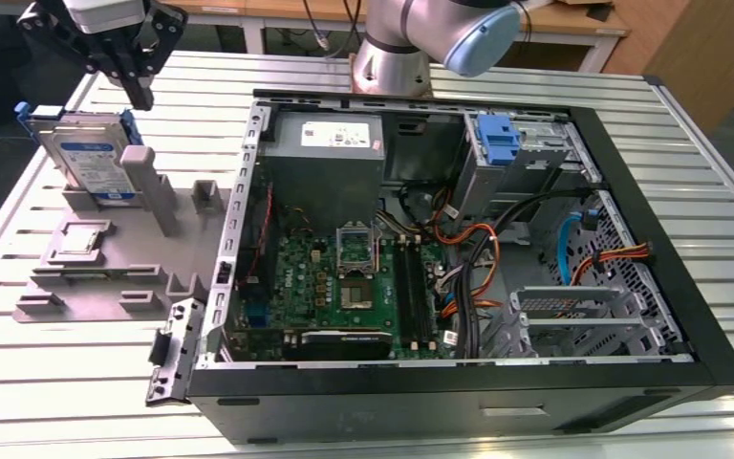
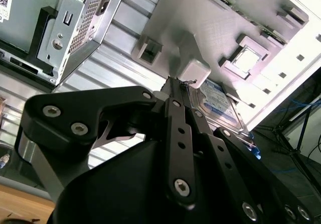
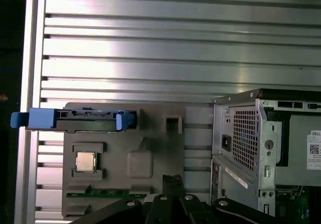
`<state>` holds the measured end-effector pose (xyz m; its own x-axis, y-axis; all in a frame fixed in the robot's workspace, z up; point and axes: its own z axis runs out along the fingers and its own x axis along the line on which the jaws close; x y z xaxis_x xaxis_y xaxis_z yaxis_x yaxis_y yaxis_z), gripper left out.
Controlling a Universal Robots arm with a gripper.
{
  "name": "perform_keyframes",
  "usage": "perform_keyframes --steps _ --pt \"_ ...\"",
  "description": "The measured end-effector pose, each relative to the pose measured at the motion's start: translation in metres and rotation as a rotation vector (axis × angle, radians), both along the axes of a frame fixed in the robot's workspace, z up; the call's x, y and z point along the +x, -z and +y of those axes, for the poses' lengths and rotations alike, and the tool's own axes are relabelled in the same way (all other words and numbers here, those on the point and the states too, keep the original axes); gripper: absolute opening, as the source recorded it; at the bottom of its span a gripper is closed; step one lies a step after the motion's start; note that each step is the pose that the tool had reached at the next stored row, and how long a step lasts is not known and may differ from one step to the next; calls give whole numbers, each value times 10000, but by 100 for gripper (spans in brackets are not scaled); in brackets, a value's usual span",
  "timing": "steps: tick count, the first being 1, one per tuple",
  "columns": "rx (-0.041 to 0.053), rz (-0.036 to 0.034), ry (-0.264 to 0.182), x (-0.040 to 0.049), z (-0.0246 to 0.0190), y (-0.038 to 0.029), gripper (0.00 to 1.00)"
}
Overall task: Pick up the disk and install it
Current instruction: 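Reach for the disk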
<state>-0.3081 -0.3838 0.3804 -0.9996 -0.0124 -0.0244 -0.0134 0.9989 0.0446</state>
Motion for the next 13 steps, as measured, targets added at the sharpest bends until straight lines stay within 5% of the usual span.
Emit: perform_keyframes --steps 5,13 --pt "31 96 2 0 0 0 10" --pt "34 100 3 -111 1 1 10"
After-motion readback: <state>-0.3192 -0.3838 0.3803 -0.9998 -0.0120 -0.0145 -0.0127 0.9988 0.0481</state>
